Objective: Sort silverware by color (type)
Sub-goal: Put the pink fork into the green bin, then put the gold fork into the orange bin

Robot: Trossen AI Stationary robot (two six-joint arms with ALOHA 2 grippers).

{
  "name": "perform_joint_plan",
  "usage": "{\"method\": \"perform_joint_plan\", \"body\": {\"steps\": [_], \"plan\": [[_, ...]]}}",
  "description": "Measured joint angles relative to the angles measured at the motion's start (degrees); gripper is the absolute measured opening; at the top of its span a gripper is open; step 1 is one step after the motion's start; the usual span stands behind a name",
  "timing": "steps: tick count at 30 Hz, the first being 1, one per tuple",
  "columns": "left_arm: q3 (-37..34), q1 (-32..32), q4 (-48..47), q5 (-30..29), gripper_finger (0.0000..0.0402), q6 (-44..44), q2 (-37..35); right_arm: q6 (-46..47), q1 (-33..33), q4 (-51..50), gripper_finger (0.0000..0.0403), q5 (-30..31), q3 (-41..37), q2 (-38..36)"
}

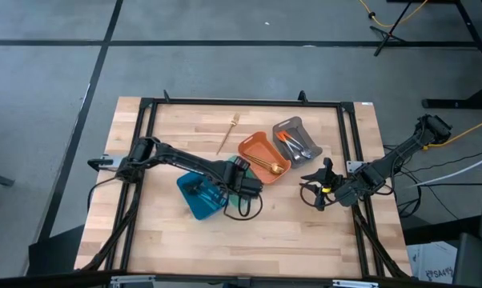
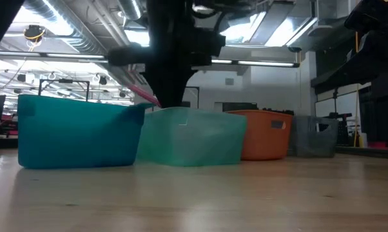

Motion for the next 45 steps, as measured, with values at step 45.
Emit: {"method": "perform_joint_plan", "body": {"steps": [45], "plan": [[1.92, 2.39, 6.01, 0.28, 0.0082, -0.59, 0.0, 0.01, 0.0, 0.02, 0.0106, 0.0, 0.0, 0.0]]}}
